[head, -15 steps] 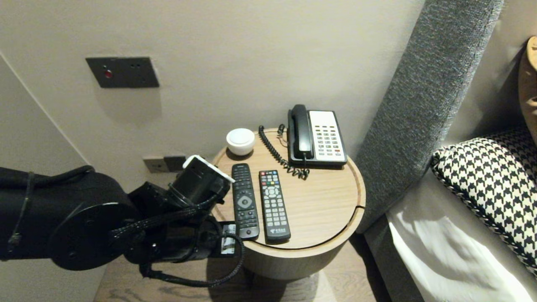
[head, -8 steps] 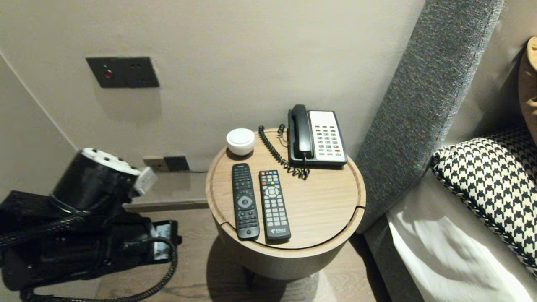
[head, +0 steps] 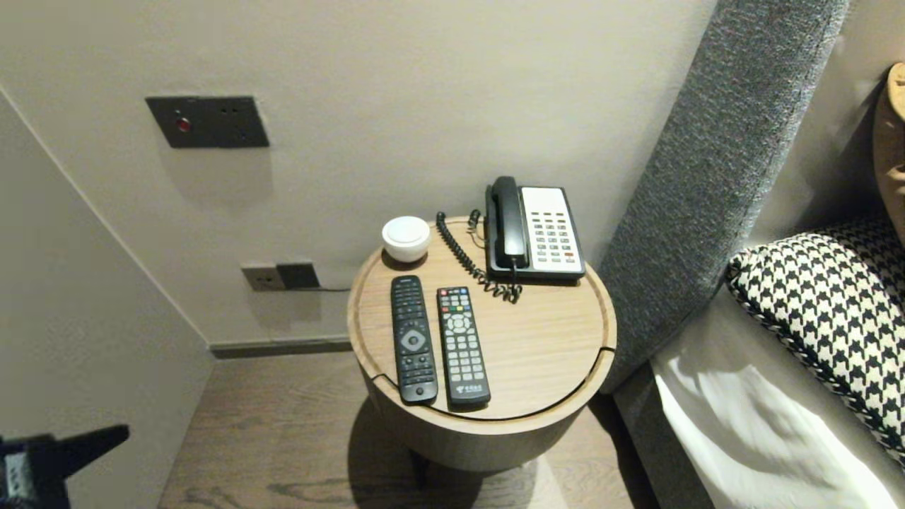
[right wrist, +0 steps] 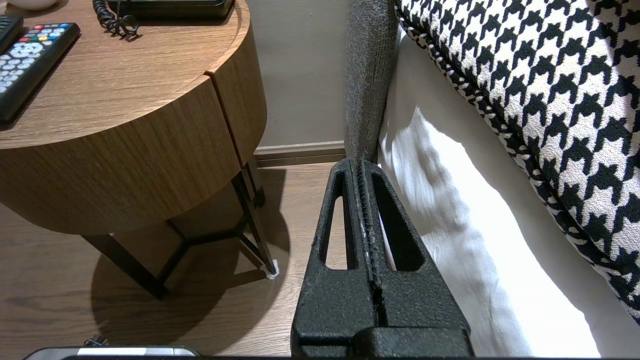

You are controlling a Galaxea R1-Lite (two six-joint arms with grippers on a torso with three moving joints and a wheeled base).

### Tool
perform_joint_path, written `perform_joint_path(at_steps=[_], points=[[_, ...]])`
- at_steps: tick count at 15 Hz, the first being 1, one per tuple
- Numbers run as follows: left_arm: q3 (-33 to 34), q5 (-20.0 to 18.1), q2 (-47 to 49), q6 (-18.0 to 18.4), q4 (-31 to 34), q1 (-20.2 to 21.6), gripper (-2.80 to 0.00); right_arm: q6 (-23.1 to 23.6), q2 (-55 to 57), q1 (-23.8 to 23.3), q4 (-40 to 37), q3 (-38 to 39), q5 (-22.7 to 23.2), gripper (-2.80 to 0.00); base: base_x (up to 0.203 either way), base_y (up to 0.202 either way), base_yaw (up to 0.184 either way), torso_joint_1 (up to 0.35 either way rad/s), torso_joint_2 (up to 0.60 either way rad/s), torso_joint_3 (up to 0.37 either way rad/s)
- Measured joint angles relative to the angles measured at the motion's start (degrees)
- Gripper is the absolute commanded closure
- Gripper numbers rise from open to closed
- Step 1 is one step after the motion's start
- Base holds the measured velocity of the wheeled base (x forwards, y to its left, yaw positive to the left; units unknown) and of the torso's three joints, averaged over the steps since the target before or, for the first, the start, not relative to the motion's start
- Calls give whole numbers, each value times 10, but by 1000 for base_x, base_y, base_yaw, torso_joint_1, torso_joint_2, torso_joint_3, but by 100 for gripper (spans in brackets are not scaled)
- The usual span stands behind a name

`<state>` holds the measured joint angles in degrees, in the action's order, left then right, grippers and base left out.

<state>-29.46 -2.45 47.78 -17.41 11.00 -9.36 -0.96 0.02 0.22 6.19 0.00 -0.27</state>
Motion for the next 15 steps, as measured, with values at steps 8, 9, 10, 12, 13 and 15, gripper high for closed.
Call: perform_joint_path(at_steps=[8,9,10,12,13,15], points=[[195,38,-264,135,12,85,0,0,0,0,0,0,0,0,0,0,0,0,0,0],[211,39,-290,149,12,92,0,0,0,0,0,0,0,0,0,0,0,0,0,0],[224,42,-312,160,10,99,0,0,0,0,0,0,0,0,0,0,0,0,0,0],[239,45,-343,166,2,107,0,0,0,0,0,0,0,0,0,0,0,0,0,0],[245,45,-355,167,-15,108,0,0,0,0,0,0,0,0,0,0,0,0,0,0],[255,44,-379,169,-31,107,0,0,0,0,0,0,0,0,0,0,0,0,0,0]])
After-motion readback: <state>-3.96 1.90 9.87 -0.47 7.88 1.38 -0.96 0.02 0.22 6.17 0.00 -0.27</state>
